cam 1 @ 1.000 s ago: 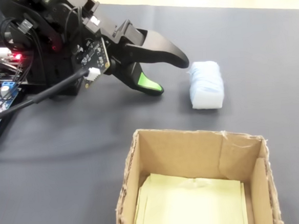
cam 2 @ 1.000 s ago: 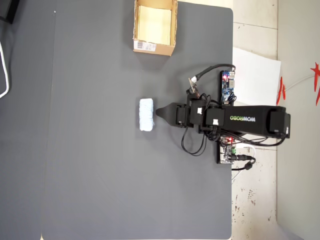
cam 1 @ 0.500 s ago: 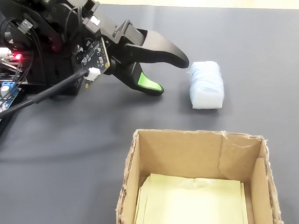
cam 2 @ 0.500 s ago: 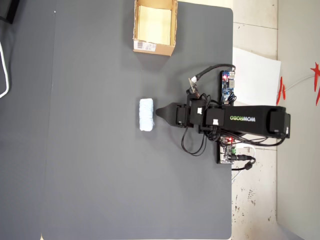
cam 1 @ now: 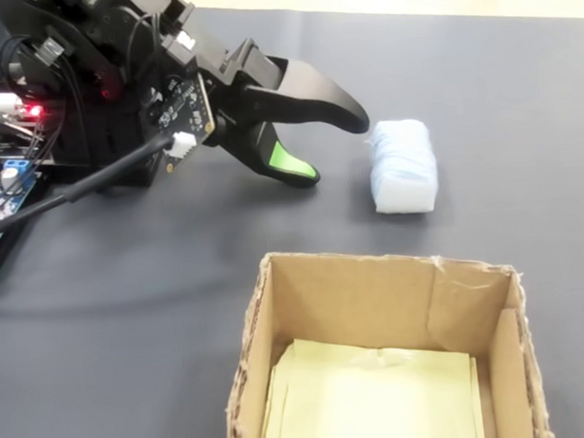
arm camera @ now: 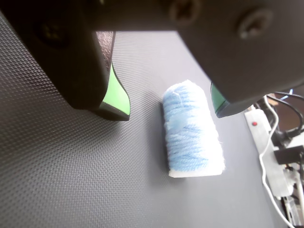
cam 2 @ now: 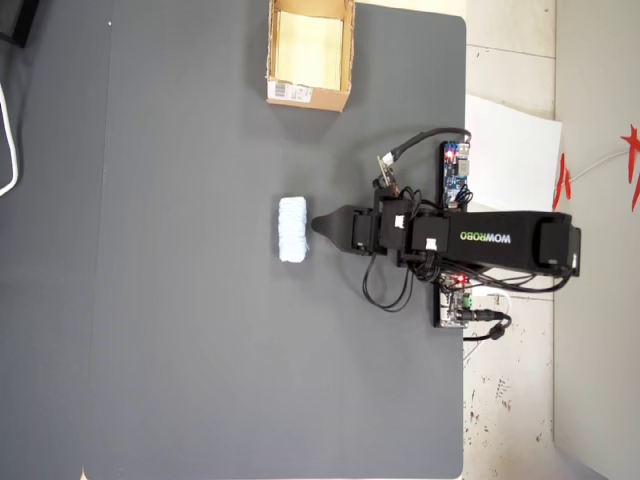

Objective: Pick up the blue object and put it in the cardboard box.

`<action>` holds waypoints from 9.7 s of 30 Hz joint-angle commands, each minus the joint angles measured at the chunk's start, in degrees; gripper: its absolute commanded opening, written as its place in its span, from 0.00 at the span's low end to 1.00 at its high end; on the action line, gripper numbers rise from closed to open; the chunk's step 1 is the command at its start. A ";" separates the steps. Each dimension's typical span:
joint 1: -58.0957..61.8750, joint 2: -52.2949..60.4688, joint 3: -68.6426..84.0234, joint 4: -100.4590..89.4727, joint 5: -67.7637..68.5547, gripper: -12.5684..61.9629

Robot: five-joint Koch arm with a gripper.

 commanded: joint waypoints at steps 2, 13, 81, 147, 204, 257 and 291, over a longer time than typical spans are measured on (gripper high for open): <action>0.00 4.57 2.29 1.41 1.05 0.62; 0.00 4.57 2.29 1.41 1.05 0.62; -5.63 2.90 -1.58 4.13 2.02 0.62; 1.05 -26.10 -38.94 10.72 1.67 0.31; 40.43 -32.52 -57.48 4.22 -29.53 0.52; -1.93 -1.67 -11.25 -21.36 5.54 0.59; -3.34 5.19 2.29 7.47 0.26 0.62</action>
